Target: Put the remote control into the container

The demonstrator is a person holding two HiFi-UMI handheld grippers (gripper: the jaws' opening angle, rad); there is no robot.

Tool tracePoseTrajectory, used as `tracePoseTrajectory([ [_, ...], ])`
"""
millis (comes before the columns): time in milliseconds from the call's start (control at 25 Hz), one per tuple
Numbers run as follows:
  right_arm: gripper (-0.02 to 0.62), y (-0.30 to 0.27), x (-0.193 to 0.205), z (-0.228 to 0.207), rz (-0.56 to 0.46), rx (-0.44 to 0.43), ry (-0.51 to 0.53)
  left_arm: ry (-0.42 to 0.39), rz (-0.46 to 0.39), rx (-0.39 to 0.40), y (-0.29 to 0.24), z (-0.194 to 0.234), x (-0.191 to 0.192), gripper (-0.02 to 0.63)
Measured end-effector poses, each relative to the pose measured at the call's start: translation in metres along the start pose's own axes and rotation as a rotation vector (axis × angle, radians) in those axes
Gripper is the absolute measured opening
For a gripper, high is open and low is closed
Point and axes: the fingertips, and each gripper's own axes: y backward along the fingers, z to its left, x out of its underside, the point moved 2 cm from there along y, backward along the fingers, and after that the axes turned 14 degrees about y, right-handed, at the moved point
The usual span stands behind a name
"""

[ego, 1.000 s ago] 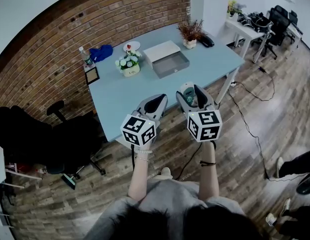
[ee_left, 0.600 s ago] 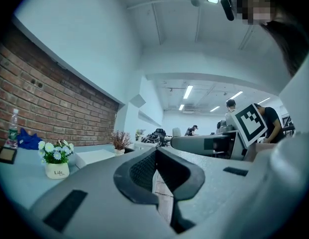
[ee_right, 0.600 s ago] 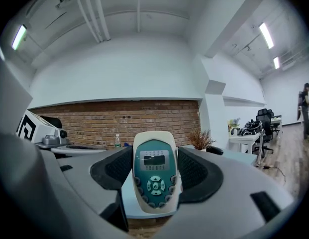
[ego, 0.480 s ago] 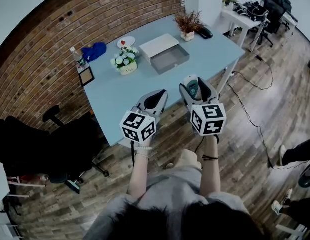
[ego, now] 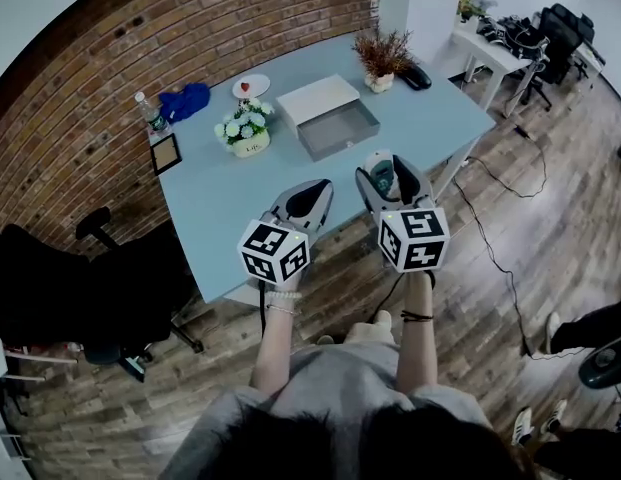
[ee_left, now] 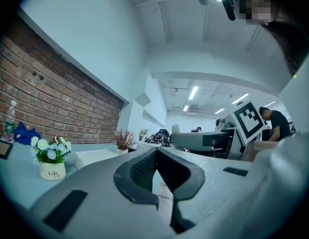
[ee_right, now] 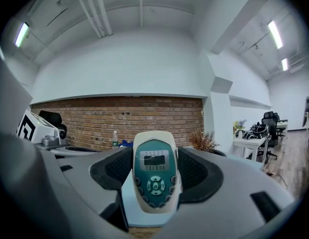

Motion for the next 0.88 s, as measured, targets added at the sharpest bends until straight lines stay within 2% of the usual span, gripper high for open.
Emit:
tracePoseTrajectory([
  [480,0.284,-0.049,0.024,-0.055,0.036,-0.138,0.019,0.05,-0.009,-0.093,-0.07,0.009,0.01,0.003],
  [880,0.284,-0.066,0.038,-0.081,0.034,-0.257,0.067,0.087,-0.073,-0.208,-0.098,0.015,0.018,0.003],
])
